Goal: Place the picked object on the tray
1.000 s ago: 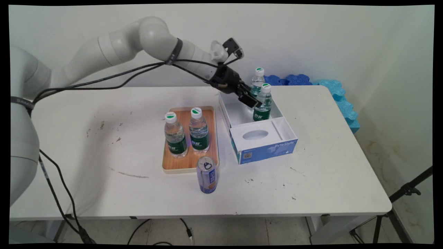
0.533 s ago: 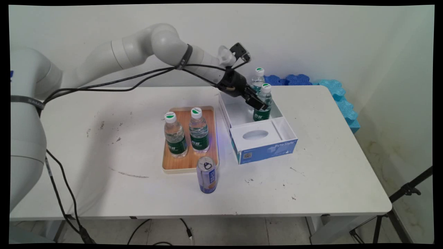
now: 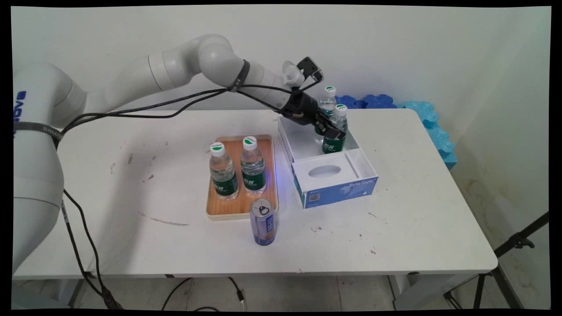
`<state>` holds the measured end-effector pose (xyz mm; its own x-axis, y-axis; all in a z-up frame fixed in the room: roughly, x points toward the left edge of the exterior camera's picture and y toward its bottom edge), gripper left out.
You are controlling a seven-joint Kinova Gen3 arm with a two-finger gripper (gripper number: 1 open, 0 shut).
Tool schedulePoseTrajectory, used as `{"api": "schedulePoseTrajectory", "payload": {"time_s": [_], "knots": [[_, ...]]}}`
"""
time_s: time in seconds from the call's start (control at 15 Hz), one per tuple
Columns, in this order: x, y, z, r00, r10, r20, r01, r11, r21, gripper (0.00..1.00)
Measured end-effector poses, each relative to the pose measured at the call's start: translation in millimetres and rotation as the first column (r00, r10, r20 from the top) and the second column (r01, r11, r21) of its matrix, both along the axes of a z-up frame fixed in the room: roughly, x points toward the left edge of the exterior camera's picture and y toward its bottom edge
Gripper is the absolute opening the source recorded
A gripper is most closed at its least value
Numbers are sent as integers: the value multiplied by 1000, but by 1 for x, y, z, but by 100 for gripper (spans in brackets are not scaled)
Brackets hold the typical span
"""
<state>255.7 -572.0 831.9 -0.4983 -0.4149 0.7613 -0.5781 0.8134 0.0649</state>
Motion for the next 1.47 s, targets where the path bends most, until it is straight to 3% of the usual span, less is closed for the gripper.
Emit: {"api": "schedulePoseTrajectory", "payload": {"time_s": [0.13, 0.47, 0.73, 0.93, 1.27, 1.47], "knots": [[1, 3, 4, 1000, -10, -6, 9, 1000, -12, 0], [20, 11, 43, 999, -21, -37, 18, 997, -70, 0], [66, 32, 84, 999, -31, -38, 26, 992, -124, 0], [114, 53, 100, 999, -27, -39, 22, 992, -128, 0], [192, 101, 94, 1000, -21, -9, 20, 996, -86, 0], [217, 119, 82, 1000, -9, 6, 10, 998, -65, 0]]}}
